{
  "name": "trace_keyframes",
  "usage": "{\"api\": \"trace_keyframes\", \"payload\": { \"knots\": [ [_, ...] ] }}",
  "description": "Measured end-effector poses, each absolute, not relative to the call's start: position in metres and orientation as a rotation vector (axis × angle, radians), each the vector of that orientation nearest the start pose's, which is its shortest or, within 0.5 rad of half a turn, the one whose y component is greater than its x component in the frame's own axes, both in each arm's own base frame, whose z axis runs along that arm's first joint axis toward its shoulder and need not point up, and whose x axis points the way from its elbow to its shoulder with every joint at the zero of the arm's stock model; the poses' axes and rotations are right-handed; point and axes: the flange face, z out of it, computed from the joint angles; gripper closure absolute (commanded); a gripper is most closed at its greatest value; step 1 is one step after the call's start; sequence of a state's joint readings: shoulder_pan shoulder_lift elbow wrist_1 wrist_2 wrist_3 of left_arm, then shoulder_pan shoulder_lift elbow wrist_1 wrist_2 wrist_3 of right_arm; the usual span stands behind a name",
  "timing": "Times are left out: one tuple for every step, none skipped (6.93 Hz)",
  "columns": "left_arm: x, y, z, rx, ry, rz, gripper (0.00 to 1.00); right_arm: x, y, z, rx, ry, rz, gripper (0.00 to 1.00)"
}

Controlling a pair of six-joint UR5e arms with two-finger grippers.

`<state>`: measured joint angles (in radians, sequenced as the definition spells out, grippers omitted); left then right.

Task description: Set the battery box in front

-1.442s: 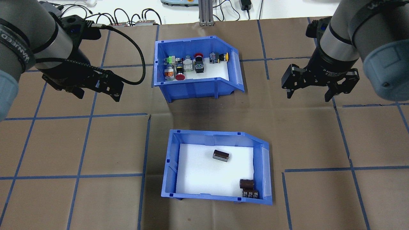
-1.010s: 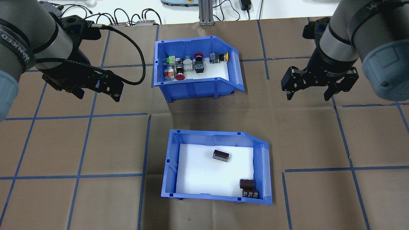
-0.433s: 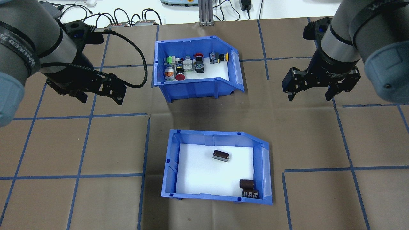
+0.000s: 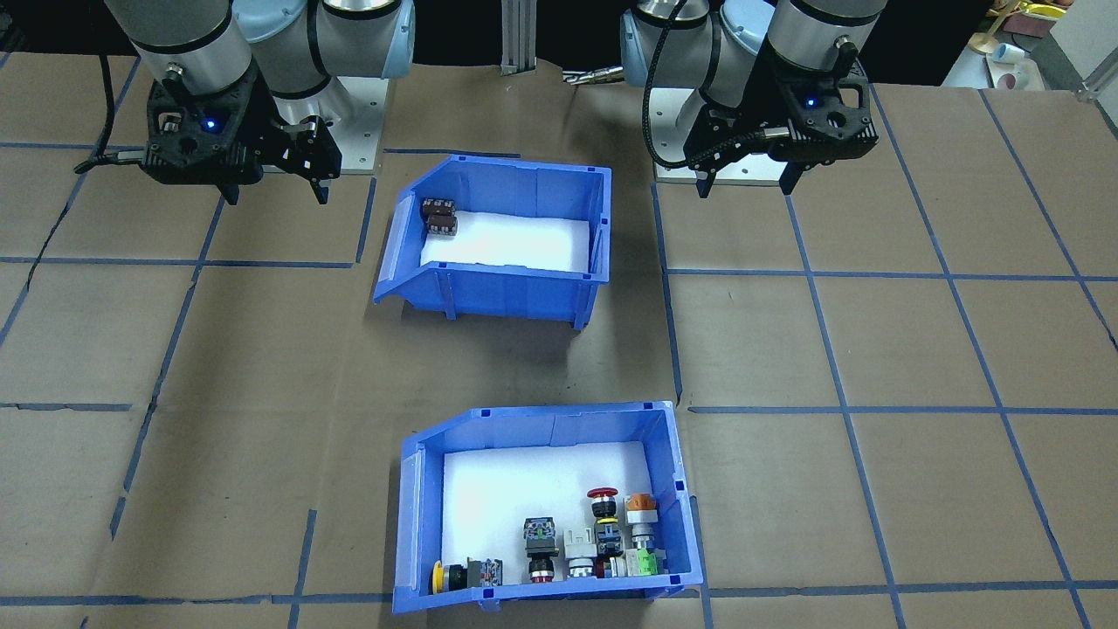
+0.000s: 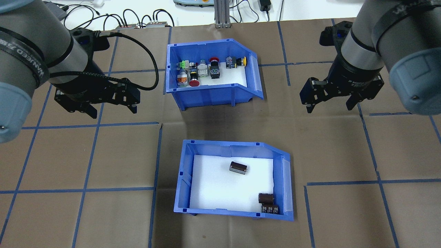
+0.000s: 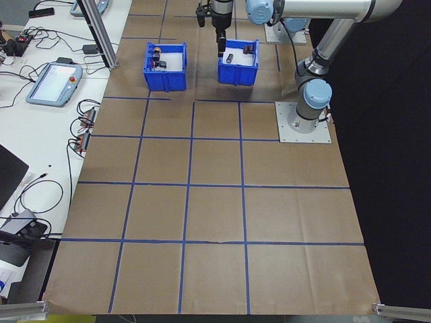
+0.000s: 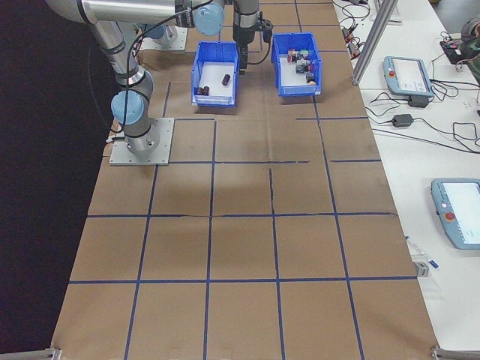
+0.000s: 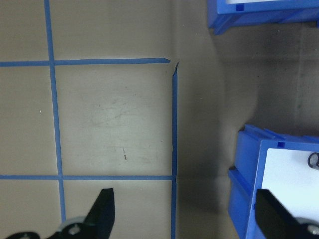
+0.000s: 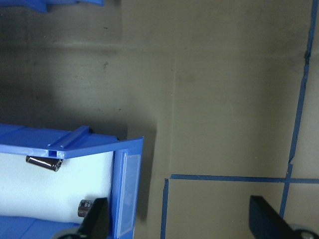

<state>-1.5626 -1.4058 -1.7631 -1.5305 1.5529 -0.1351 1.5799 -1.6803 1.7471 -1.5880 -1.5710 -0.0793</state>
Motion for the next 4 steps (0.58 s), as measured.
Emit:
{"api": "trace_keyframes", "payload": {
  "knots": [
    [-0.136, -0.419, 0.462, -0.372, 3.158, 0.019, 0.01, 0.149, -0.434, 0.454, -0.271, 3.131, 0.081, 0.00],
    [-0.144, -0.411, 0.452, -0.495, 3.148, 0.055, 0.01, 0.159, -0.430, 0.452, -0.357, 3.124, 0.085, 0.00],
    [-0.159, -0.402, 0.446, -0.581, 3.131, 0.078, 0.01, 0.173, -0.425, 0.452, -0.450, 3.112, 0.087, 0.00],
    [-0.180, -0.392, 0.441, -0.661, 3.108, 0.097, 0.01, 0.186, -0.420, 0.452, -0.567, 3.093, 0.087, 0.00]
  ]
}}
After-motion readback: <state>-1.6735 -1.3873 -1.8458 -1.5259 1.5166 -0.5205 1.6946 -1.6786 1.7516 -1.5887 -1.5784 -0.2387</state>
